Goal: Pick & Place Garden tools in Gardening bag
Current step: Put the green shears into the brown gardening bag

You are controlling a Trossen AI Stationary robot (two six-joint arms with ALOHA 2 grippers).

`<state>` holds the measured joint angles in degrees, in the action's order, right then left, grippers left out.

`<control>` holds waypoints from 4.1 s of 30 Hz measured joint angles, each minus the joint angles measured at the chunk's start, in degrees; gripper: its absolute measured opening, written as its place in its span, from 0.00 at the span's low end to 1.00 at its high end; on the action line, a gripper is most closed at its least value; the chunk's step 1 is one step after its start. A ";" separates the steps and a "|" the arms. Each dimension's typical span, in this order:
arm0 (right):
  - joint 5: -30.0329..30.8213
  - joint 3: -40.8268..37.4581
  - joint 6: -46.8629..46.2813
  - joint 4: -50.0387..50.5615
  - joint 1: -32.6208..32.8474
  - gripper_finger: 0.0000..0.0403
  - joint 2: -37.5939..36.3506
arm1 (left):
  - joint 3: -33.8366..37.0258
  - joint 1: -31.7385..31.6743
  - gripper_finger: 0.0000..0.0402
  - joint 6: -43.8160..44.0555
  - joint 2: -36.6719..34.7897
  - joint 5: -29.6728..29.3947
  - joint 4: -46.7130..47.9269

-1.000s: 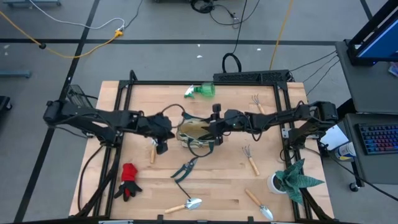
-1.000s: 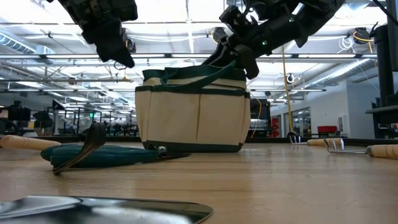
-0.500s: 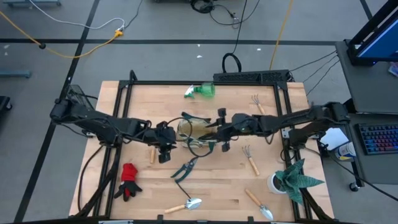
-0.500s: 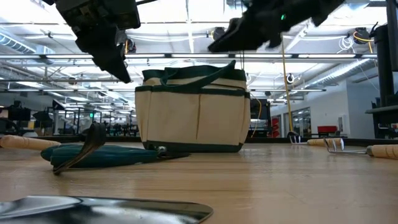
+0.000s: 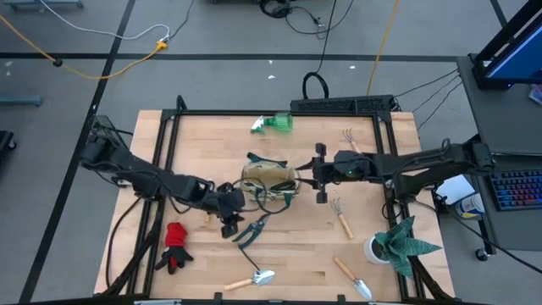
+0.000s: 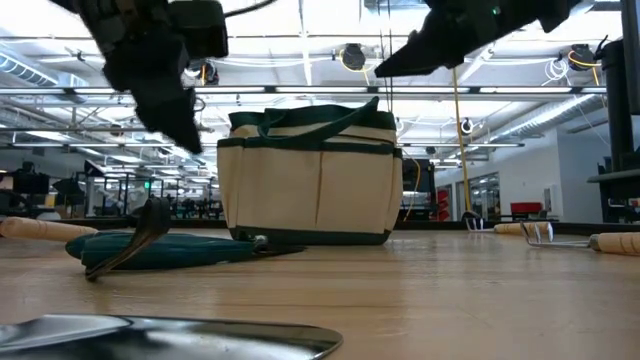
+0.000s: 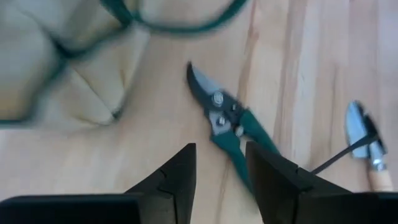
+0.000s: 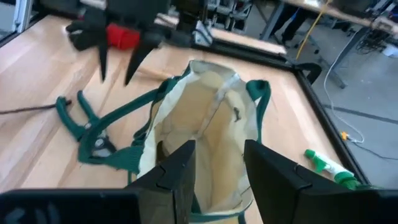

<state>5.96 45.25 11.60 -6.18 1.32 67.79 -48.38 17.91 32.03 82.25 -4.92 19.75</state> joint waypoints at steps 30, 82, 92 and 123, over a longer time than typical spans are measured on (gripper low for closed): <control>-0.08 -3.95 11.04 -16.43 -7.62 0.32 0.02 | 0.02 6.59 0.36 14.88 13.03 -2.01 -10.54; -0.22 -3.88 11.58 -17.75 -8.08 0.32 0.02 | 0.08 8.62 0.12 4.31 16.84 -7.56 -9.63; -0.22 -3.88 8.65 -15.88 -8.08 0.32 0.04 | 0.17 7.12 0.12 -4.61 6.36 -9.78 -7.49; -0.07 -3.88 -2.62 -10.21 -8.08 0.32 0.07 | 0.00 3.85 0.15 -26.30 -11.39 -2.83 -2.52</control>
<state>5.89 41.36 8.97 -16.39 -6.76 67.85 -48.38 21.76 5.73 70.86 -7.75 17.23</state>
